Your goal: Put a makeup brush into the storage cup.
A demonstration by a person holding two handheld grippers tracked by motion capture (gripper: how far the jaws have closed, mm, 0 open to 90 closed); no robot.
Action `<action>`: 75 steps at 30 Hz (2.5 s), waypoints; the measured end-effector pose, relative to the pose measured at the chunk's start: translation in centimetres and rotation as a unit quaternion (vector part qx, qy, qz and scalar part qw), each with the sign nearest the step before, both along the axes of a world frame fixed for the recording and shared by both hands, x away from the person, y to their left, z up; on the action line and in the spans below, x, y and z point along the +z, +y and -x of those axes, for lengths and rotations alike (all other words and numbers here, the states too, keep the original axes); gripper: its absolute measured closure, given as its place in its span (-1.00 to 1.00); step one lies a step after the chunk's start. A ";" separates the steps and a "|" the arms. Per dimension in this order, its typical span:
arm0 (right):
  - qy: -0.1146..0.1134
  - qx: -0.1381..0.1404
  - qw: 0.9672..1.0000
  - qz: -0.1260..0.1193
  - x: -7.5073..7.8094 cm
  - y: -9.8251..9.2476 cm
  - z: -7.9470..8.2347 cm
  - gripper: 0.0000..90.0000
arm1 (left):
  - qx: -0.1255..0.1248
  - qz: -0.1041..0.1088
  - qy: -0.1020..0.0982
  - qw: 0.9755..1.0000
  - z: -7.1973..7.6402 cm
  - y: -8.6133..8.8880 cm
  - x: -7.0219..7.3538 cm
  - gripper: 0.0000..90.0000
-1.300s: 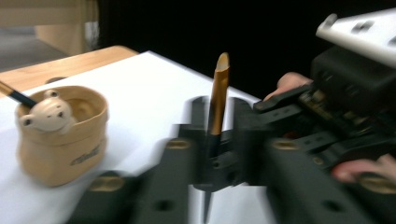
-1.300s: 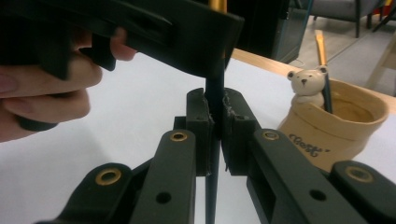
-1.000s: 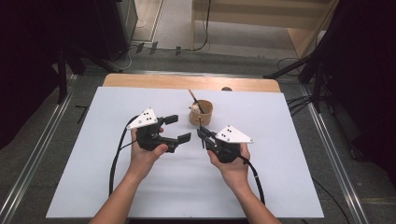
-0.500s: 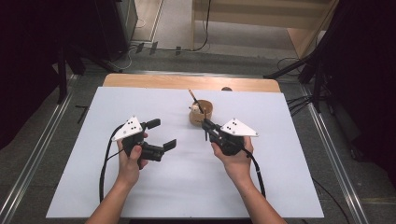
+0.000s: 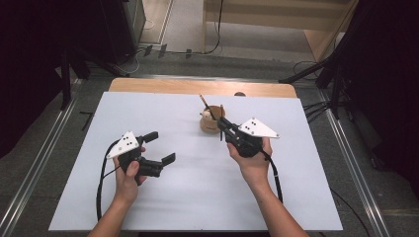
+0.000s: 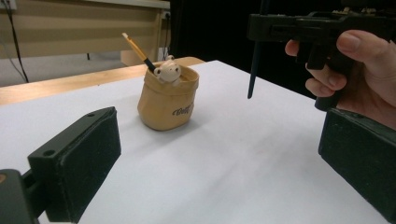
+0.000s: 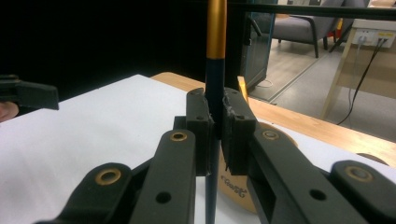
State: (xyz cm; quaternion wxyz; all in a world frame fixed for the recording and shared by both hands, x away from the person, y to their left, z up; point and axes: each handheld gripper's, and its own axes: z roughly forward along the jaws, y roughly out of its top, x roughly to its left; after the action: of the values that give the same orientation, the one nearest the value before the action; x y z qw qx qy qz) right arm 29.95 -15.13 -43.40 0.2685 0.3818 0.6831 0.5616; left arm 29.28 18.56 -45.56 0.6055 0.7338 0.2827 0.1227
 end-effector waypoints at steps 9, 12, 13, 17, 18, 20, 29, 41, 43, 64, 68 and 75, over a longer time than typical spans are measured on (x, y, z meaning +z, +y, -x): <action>-0.010 -0.005 1.000 -0.003 0.6 -0.4 -0.6 0.87 | 0.019 -0.006 -0.020 1.000 0.8 1.6 -0.3 -1.00; -0.014 -0.008 1.000 -0.008 0.8 -0.5 -1.0 0.87 | 0.031 -0.006 -0.021 0.999 1.0 2.4 -0.5 -1.00; -0.011 -0.008 1.000 -0.008 0.9 -0.5 -1.1 0.87 | 0.035 -0.007 -0.021 0.999 1.1 2.7 -0.5 -1.00; -0.013 -0.011 1.000 -0.009 1.0 -0.6 -1.5 0.87 | 0.043 -0.006 -0.021 0.999 1.4 3.5 -0.9 -1.00; -0.014 -0.012 1.000 -0.011 1.1 -0.6 -1.7 0.87 | 0.044 -0.008 -0.022 0.999 1.5 3.7 -0.9 -1.00; -0.016 -0.011 1.000 -0.012 1.2 -0.6 -1.9 0.87 | 0.047 -0.009 -0.021 0.999 1.6 4.1 -1.0 -1.00; -0.029 -0.013 0.999 -0.009 1.7 -0.5 -3.1 0.87 | 0.063 -0.013 -0.023 0.998 2.2 5.6 -1.3 -1.00; -0.035 -0.017 0.999 -0.008 1.5 -0.5 -5.1 0.87 | 0.078 -0.028 -0.037 0.996 3.2 6.7 -1.5 -1.00; -0.033 -0.021 0.999 -0.009 1.3 -0.5 -5.4 0.87 | 0.082 -0.028 -0.037 0.996 3.3 7.1 -1.6 -1.00; -0.034 -0.032 0.999 -0.010 -1.3 0.1 -8.4 0.87 | 0.102 -0.029 -0.039 0.994 4.9 9.5 -2.2 -1.00; -0.027 -0.038 0.999 -0.011 -2.2 0.4 -8.8 0.87 | 0.101 -0.030 -0.040 0.994 4.9 9.6 -2.2 -1.00; -0.018 -0.039 0.999 -0.005 -3.1 0.5 -9.0 0.86 | 0.105 -0.029 -0.040 0.993 4.8 9.9 -2.2 -1.00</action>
State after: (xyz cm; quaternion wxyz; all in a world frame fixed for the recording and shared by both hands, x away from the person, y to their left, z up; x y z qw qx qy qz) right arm 38.95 -14.58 -46.51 0.3009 0.3993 0.6601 0.5606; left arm 24.46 28.42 -47.78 0.5787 0.7118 0.3299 0.2228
